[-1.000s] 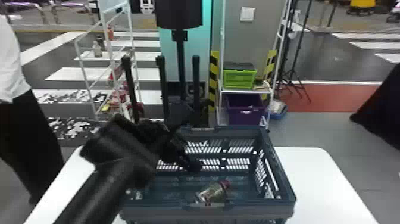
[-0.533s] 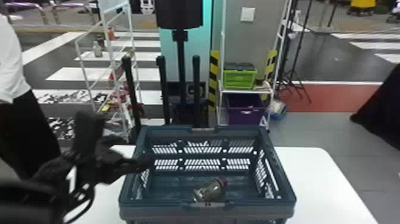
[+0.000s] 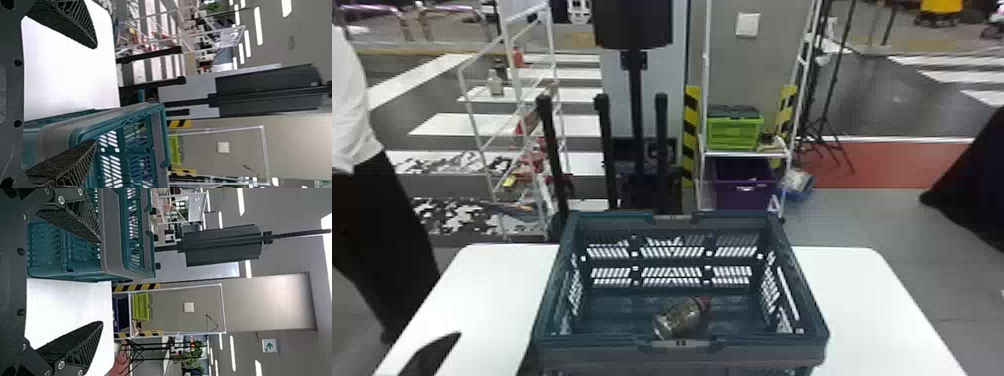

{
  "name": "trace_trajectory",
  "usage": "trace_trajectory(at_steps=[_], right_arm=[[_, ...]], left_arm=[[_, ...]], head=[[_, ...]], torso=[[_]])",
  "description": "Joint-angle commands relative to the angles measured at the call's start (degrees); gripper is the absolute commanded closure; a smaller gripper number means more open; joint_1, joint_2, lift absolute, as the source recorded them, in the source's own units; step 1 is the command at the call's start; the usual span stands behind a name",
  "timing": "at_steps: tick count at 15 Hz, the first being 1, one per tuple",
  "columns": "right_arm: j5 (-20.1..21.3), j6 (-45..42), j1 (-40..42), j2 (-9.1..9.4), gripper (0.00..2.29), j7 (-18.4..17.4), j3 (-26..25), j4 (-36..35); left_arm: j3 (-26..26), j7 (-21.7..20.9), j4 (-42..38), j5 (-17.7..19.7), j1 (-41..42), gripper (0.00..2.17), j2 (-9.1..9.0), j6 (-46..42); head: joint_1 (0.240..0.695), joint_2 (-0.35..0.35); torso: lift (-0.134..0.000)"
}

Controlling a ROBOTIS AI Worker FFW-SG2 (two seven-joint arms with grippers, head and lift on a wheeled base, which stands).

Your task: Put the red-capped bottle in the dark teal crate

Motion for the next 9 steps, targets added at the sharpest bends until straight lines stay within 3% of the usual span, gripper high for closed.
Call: trace_trajectory(at_steps=[1, 3, 9], right_arm=[[0.05, 0.34, 0.0, -0.44, 0.15, 0.0, 0.0, -0.26], [0.23, 1.22, 0.0, -0.79, 0.15, 0.0, 0.0, -0.87], [0.23, 2.45, -0.18, -1.41, 0.15, 0.0, 0.18, -1.22]], left_arm=[[-3.68, 2.12, 7.24, -0.04, 6.27, 0.03, -0.39, -18.48], [-6.75, 5.9, 13.57, -0.39, 8.21, 0.02, -0.21, -30.43], [-8.86, 7.83, 16.47, -1.53, 8.91, 0.03, -0.04, -32.54]], head=[[0.499, 0.0], [0.499, 0.0], [0.499, 0.0]], torso=[[0.0], [0.0], [0.0]])
